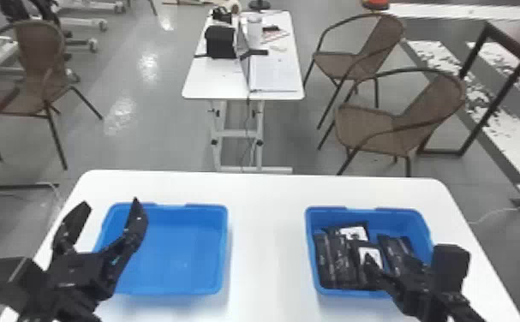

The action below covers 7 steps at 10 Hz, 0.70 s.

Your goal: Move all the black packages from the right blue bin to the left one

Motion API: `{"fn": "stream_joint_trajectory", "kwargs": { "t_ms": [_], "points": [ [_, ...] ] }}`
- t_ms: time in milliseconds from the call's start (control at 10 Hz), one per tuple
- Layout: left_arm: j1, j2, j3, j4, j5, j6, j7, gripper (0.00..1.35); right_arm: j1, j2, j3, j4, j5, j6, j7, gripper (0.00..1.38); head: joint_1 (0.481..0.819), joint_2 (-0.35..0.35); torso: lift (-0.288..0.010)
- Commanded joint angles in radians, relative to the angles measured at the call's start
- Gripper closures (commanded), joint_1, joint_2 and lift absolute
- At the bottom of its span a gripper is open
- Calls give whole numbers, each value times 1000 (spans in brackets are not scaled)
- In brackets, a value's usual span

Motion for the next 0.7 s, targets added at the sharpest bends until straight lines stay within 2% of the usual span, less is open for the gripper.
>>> {"fn": "stream_joint_trajectory", "kwargs": {
  "t_ms": [0, 300, 600],
  "points": [
    [0, -4, 2, 0, 0, 1, 0, 274, -40, -15, 0, 69, -10, 14, 1, 254, 695, -46, 0],
    [2, -4, 2, 0, -1, 2, -3, 274, -119, -19, 1, 178, 0, 80, 30, 249, 695, -54, 0],
    [5, -4, 5, 0, -1, -1, -5, 274, -177, -19, 15, 266, -2, 86, 52, 249, 695, -45, 0]
  ]
}}
